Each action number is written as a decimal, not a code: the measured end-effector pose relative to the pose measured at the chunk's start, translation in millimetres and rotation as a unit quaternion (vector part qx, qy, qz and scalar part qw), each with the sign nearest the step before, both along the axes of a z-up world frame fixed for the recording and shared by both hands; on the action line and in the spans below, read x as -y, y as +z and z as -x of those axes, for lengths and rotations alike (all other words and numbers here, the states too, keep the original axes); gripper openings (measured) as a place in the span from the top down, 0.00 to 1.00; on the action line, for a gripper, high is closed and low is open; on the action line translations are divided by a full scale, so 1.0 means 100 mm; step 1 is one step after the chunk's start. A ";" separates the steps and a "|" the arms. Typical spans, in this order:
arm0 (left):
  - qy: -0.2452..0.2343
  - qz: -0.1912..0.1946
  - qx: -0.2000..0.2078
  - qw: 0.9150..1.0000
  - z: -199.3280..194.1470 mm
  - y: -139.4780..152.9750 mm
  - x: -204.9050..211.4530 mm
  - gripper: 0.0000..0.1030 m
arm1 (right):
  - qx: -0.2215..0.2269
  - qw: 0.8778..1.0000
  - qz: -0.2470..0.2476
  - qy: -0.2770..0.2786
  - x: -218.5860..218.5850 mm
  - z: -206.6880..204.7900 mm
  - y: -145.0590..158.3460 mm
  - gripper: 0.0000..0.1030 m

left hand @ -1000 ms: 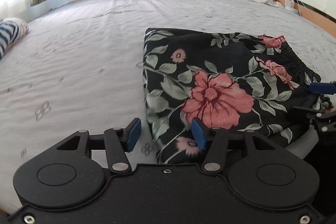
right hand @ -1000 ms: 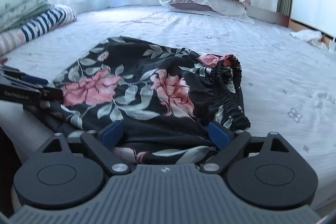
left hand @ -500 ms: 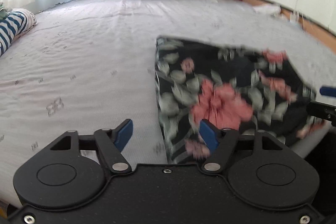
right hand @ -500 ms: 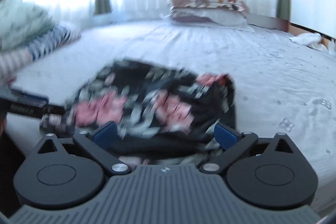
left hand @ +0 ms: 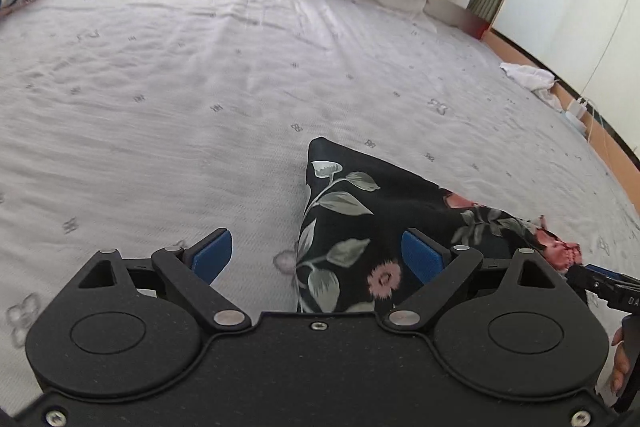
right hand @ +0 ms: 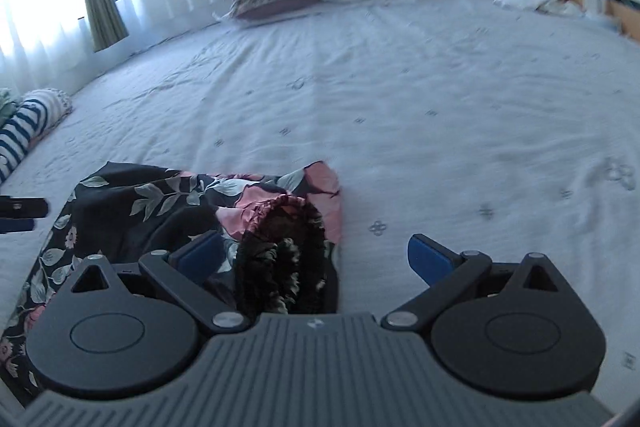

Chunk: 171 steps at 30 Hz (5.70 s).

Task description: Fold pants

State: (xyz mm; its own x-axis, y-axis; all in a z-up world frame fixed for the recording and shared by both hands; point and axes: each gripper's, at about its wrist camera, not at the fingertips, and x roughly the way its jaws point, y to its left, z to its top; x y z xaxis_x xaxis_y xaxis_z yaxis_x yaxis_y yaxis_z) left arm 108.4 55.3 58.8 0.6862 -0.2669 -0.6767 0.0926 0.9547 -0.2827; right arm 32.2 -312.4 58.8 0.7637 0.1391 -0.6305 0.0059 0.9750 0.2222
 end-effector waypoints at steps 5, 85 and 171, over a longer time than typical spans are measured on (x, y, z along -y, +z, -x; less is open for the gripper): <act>0.006 0.007 -0.029 1.000 -0.36 -0.20 0.06 0.11 | -0.028 0.999 -0.032 0.033 0.03 -0.27 -0.13 0.00; 0.055 -0.053 0.015 0.997 -1.02 -0.08 0.20 0.70 | -0.013 0.995 -0.076 0.058 -0.37 -1.39 0.19 0.32; -0.011 -0.135 0.025 0.990 1.70 -0.31 0.55 0.01 | -0.008 0.994 0.112 0.020 -1.29 1.23 -0.15 0.00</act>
State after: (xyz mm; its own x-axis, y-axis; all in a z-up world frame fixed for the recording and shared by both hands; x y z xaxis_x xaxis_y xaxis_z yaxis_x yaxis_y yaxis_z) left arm -62.0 0.6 27.7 0.7162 -0.0957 -0.6913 0.1219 0.9925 -0.0112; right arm -91.1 -183.3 43.6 0.7506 0.0243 -0.6603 -0.0317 0.9995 0.0007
